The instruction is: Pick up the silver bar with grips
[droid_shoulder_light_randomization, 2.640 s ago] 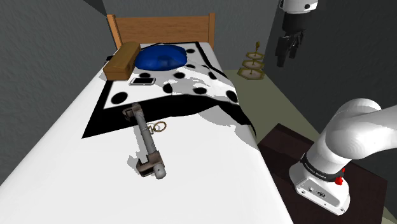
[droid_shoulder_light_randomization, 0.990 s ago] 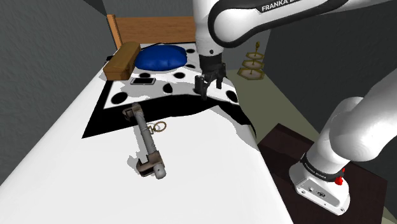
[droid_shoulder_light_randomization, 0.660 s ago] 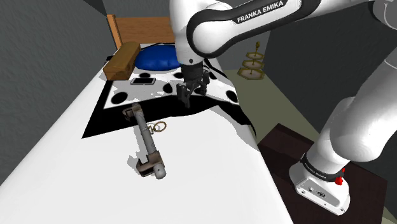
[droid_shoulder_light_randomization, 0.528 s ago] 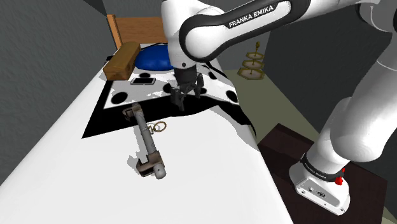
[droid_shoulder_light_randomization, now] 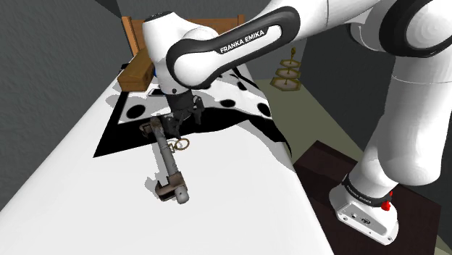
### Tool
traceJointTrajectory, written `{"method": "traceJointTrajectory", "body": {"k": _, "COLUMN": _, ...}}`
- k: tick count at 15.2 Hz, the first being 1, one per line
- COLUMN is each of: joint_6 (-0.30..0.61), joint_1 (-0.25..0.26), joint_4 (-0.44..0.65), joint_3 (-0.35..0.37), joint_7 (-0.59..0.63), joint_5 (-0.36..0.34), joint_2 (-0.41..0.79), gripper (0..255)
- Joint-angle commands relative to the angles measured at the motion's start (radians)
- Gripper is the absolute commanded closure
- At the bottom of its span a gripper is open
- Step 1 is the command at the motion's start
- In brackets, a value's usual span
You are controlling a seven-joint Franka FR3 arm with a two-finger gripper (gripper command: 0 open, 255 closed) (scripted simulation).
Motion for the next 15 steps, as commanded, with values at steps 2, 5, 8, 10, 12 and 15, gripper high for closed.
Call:
{"method": "traceJointTrajectory", "body": {"k": 2, "joint_6": -0.024, "joint_1": 0.051, "joint_4": 0.139, "joint_3": 0.002, "joint_7": 0.039, "joint_5": -0.047, "joint_2": 0.122, "gripper": 0}}
{"method": "traceJointTrajectory", "body": {"k": 5, "joint_6": -0.059, "joint_1": 0.109, "joint_4": 0.297, "joint_3": -0.003, "joint_7": 0.063, "joint_5": -0.088, "joint_2": 0.248, "gripper": 0}}
{"method": "traceJointTrajectory", "body": {"k": 8, "joint_6": -0.067, "joint_1": 0.137, "joint_4": 0.364, "joint_3": -0.009, "joint_7": 0.071, "joint_5": -0.105, "joint_2": 0.308, "gripper": 0}}
{"method": "traceJointTrajectory", "body": {"k": 10, "joint_6": -0.044, "joint_1": 0.136, "joint_4": 0.346, "joint_3": -0.011, "joint_7": 0.074, "joint_5": -0.108, "joint_2": 0.314, "gripper": 0}}
{"method": "traceJointTrajectory", "body": {"k": 12, "joint_6": -0.021, "joint_1": 0.135, "joint_4": 0.33, "joint_3": -0.012, "joint_7": 0.077, "joint_5": -0.111, "joint_2": 0.32, "gripper": 0}}
{"method": "traceJointTrajectory", "body": {"k": 15, "joint_6": 0.008, "joint_1": 0.134, "joint_4": 0.31, "joint_3": -0.015, "joint_7": 0.08, "joint_5": -0.115, "joint_2": 0.33, "gripper": 0}}
